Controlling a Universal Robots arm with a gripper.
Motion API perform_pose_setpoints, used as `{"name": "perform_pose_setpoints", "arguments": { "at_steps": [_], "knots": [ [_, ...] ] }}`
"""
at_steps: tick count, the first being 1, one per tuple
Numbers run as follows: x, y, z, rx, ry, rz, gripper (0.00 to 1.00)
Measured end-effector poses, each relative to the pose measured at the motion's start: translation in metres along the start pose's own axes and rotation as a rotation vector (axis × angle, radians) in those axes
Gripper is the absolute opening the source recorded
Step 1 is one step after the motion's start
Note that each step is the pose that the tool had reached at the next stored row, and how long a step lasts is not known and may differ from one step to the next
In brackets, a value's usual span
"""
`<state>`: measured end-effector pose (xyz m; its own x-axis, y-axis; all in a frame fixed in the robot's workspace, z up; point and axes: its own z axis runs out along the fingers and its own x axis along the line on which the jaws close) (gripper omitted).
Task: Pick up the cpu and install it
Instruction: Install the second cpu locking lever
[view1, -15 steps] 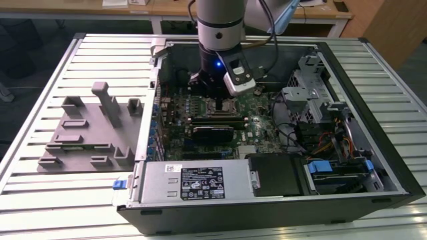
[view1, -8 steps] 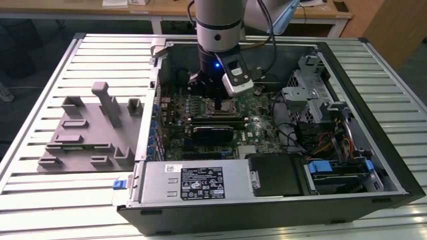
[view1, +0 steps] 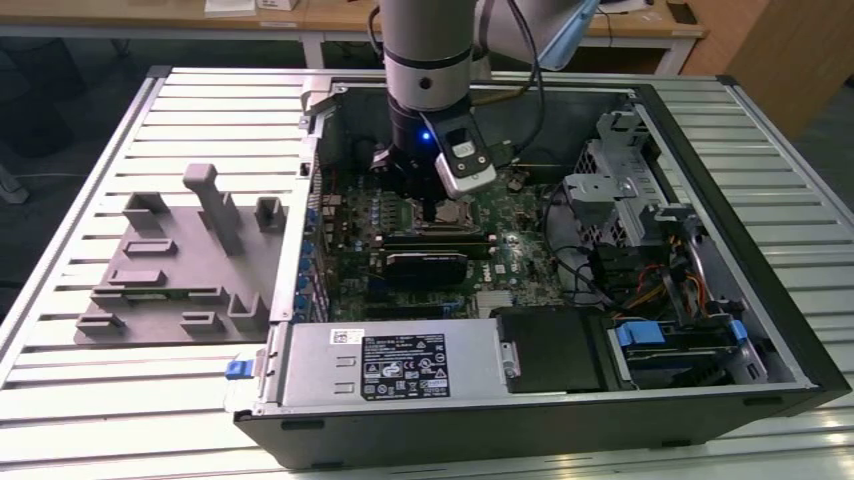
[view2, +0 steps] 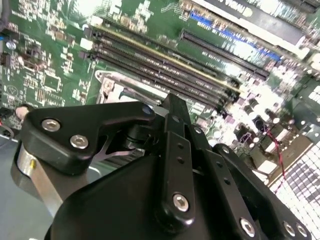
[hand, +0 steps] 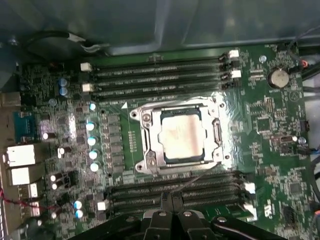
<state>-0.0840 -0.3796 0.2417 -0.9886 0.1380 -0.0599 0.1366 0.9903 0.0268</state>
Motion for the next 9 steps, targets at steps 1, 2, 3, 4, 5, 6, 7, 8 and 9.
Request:
{"name": "perform_pose_setpoints", "arguments": {
  "at_steps": [1, 2, 3, 4, 5, 6, 7, 8, 9],
  "knots": [
    [0.0001, 0.0, 0.0006, -0.0091, 0.0014, 0.001, 0.11],
    [0.0001, 0.0, 0.0012, -0.0175, 0.0025, 0.001, 0.11],
    [0.0002, -0.0001, 0.0021, -0.0235, 0.0033, 0.001, 0.11],
    [0.0002, -0.0005, 0.0027, -0.0255, 0.0036, 0.001, 0.11],
    [0.0001, -0.0012, 0.0031, -0.0284, 0.004, 0.001, 0.11],
    [0.0, -0.0022, 0.0036, -0.031, 0.0044, 0.001, 0.11],
    [-0.0001, -0.0034, 0.004, -0.0341, 0.0048, 0.0, 0.11],
    [-0.0002, -0.0046, 0.0043, -0.037, 0.0052, 0.0, 0.11],
    [-0.0002, -0.0057, 0.0048, -0.0404, 0.0056, 0.0, 0.11]
  ]
}}
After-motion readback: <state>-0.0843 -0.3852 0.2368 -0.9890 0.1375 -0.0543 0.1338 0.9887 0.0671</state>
